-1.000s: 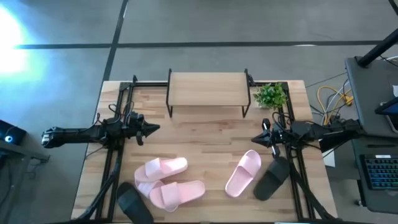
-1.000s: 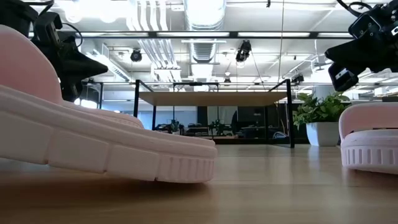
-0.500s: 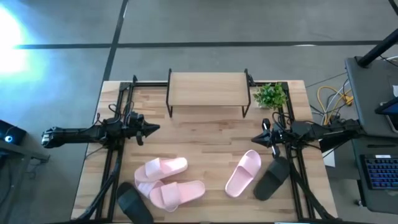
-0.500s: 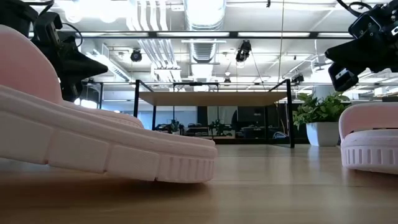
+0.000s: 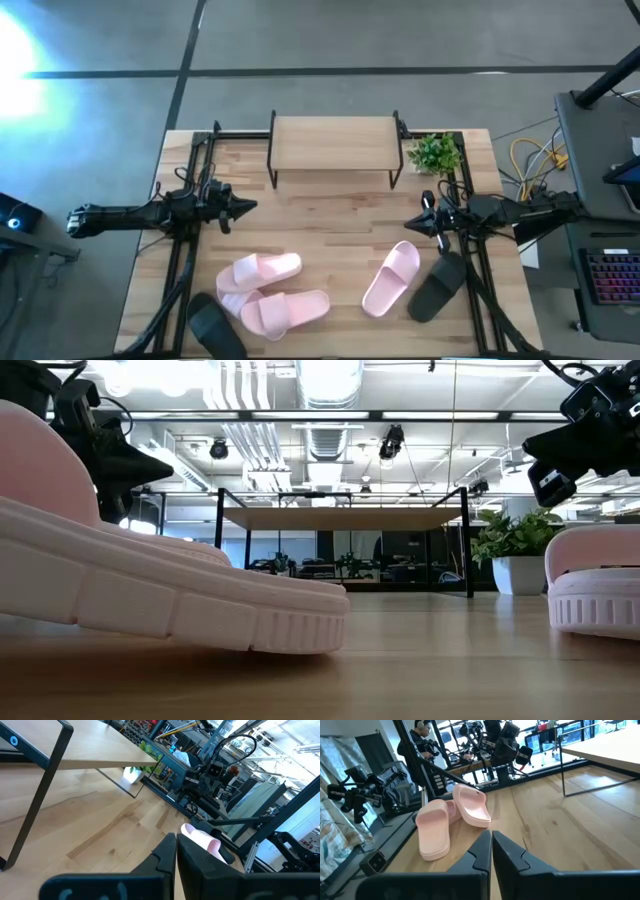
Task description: Pick and place slides into the shelf
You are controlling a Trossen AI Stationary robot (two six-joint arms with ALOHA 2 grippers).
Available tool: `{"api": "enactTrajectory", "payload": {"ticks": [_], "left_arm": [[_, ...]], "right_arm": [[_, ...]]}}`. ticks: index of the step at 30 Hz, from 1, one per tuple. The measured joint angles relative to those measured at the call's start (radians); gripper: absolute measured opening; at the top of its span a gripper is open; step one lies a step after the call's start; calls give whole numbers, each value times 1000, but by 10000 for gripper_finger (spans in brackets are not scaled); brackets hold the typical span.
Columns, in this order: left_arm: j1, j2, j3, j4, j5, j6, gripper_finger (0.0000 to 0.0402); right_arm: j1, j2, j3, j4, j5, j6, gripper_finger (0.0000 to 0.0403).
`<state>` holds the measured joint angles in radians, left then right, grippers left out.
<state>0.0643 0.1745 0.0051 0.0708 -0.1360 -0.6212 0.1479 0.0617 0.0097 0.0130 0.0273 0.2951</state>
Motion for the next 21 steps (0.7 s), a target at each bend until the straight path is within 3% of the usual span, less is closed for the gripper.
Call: {"api": "enactTrajectory", "payload": {"ticks": [3, 7, 12, 14, 21], "left_arm": [[0, 0, 0, 0, 0, 0, 0], [0, 0, 0, 0, 0, 0, 0], [0, 0, 0, 0, 0, 0, 0], [0, 0, 0, 0, 0, 0, 0], [0, 0, 0, 0, 0, 0, 0]], "right_arm": [[0, 0, 0, 30, 0, 34, 8], [0, 1, 0, 56, 5, 224, 9], [0, 6, 0, 172, 227, 659, 9], [0, 6, 0, 208, 243, 824, 9], [0, 14, 0, 262, 261, 898, 9]]}}
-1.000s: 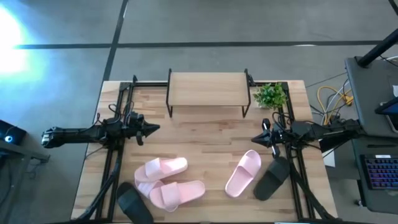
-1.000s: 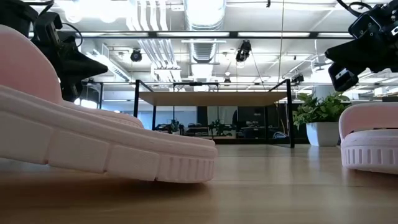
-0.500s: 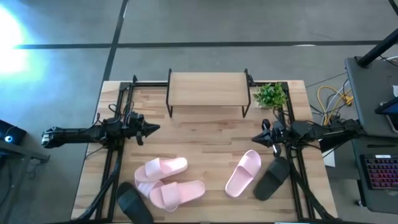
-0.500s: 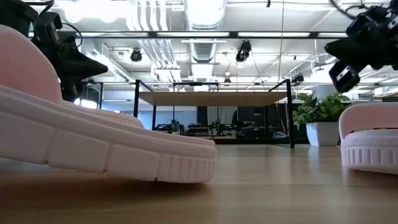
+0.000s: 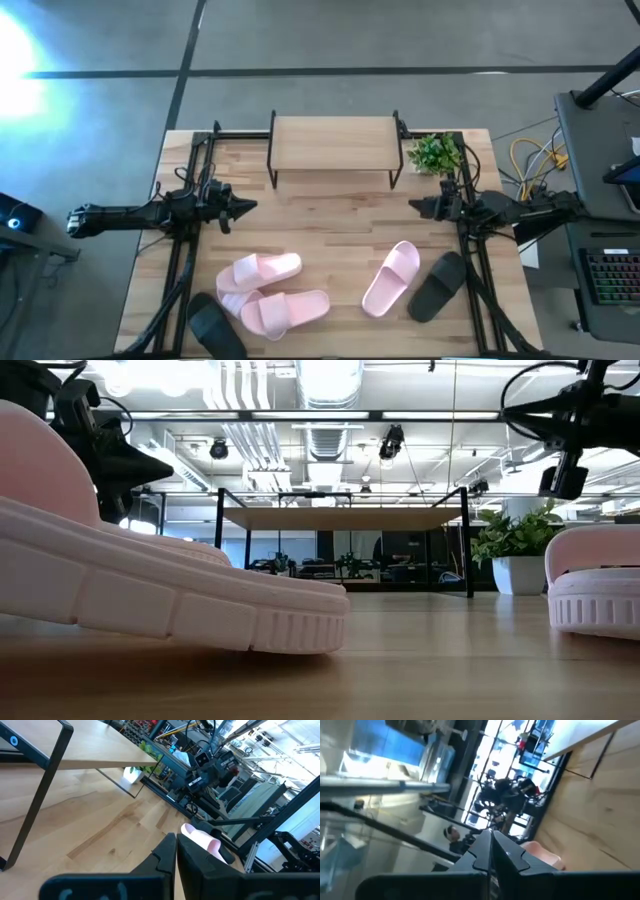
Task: Pick and place slides into the shelf
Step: Put the black slipper under the shelf
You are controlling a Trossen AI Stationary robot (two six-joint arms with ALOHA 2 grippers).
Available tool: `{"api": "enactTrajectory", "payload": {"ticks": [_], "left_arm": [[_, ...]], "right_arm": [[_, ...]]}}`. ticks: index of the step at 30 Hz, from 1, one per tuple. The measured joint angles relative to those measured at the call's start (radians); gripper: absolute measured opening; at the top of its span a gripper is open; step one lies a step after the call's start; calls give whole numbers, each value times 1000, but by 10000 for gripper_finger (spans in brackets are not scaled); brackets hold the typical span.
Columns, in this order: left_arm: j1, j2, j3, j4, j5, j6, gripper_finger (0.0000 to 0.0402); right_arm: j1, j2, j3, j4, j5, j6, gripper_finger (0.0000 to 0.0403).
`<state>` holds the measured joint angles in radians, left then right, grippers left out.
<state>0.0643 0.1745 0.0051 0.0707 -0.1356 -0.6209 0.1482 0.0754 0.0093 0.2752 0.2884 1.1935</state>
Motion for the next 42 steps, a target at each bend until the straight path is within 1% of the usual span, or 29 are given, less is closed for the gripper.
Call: {"api": "enactTrajectory", "payload": {"ticks": [2, 4, 8, 10, 12, 14, 17, 19, 23, 24, 25, 27, 29, 32, 34, 37, 42], "left_arm": [[0, 0, 0, 0, 0, 0, 0], [0, 0, 0, 0, 0, 0, 0], [0, 0, 0, 0, 0, 0, 0], [0, 0, 0, 0, 0, 0, 0], [0, 0, 0, 0, 0, 0, 0], [0, 0, 0, 0, 0, 0, 0], [0, 0, 0, 0, 0, 0, 0], [0, 0, 0, 0, 0, 0, 0], [0, 0, 0, 0, 0, 0, 0], [0, 0, 0, 0, 0, 0, 0], [0, 0, 0, 0, 0, 0, 0], [0, 0, 0, 0, 0, 0, 0], [0, 0, 0, 0, 0, 0, 0], [0, 0, 0, 0, 0, 0, 0], [0, 0, 0, 0, 0, 0, 0], [0, 0, 0, 0, 0, 0, 0], [0, 0, 0, 0, 0, 0, 0]], "right_arm": [[0, -1, 0, 31, 23, 28, 9], [0, 4, 0, 127, 53, 4, 9], [-11, 21, 0, 336, 191, -146, 9], [-11, 36, 0, 430, 191, -179, 9], [-11, 68, 0, 488, 150, -219, 9], [-10, 116, 2, 530, 123, -214, 9], [4, 228, 58, 513, 128, -190, 9], [16, 334, 127, 488, 128, -191, 9], [58, 604, 339, 478, 127, -244, 9], [70, 669, 398, 442, 125, -260, 9], [80, 729, 456, 379, 125, -264, 9], [97, 836, 591, 167, 124, -222, 9], [108, 927, 732, -133, 120, -111, 9], [135, 1072, 952, -628, 78, 77, 9], [162, 1172, 1093, -897, 51, 158, 9], [198, 1309, 1295, -1192, 25, 216, 9], [232, 1519, 1591, -1579, -48, 217, 9]]}}
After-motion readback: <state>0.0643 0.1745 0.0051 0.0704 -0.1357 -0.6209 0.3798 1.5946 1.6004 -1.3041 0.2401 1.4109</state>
